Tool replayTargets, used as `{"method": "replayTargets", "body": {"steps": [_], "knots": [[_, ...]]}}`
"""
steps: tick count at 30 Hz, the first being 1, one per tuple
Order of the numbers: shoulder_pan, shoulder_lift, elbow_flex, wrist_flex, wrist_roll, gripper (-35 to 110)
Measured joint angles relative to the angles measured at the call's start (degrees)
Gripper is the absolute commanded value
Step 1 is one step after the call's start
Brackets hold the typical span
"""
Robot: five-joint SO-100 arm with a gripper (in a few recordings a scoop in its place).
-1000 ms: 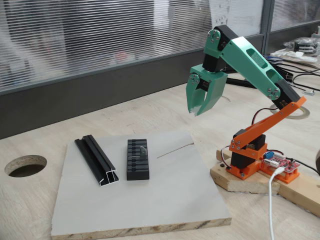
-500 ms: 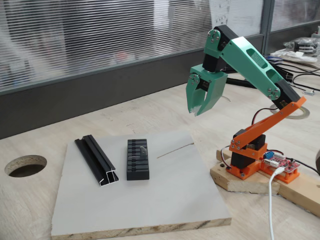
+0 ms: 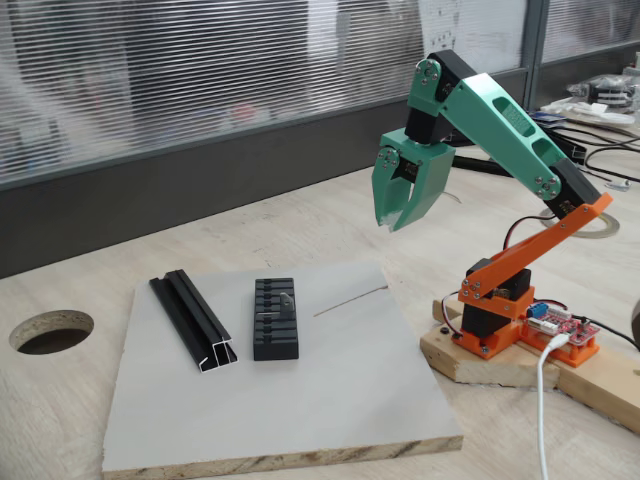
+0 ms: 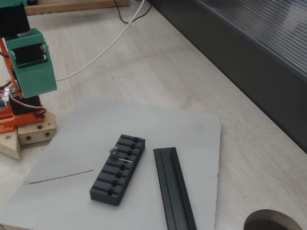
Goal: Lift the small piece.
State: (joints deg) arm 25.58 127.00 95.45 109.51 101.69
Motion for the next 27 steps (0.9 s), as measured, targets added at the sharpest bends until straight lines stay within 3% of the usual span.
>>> {"method": "replayTargets", "body": {"steps": [9,17,27], "knots": [[-0.35,-0.62,0.00,-0.09,-0.26,13],[-0.35,-16.79,-0.62,-0.53,-0.26,14],[-6.15,-30.85,-16.17,-1.76,-0.79,13]]}}
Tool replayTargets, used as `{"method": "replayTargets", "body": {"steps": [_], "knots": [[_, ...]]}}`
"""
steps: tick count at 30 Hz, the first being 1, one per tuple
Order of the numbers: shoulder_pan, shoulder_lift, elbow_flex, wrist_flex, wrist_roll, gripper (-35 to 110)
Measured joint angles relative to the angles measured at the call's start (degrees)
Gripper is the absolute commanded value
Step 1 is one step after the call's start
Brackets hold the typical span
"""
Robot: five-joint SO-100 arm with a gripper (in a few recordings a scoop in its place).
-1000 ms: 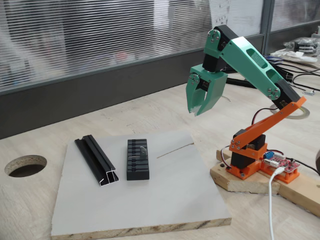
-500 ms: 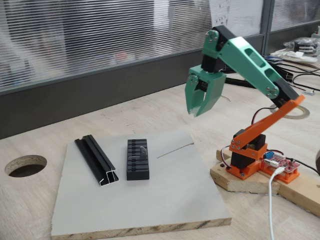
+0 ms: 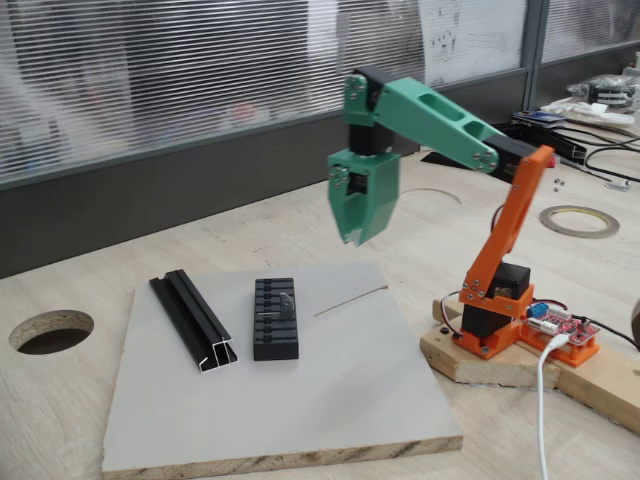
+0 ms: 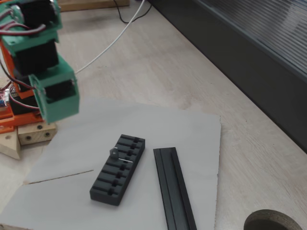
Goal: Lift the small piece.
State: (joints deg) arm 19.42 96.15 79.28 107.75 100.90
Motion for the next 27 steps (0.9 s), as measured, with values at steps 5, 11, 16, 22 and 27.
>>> {"method": "replayTargets", "body": {"steps": [5,11,16,22,27], "knots": [[-7.29,-9.93,-8.53,-7.12,-8.09,13],[-10.90,-13.80,-13.10,-11.95,-27.33,13],[-10.81,-13.89,-13.18,-12.30,-43.24,13],[-10.81,-13.89,-13.18,-12.30,-61.52,13],[-10.81,-13.89,-13.54,-12.30,-75.15,14]]}}
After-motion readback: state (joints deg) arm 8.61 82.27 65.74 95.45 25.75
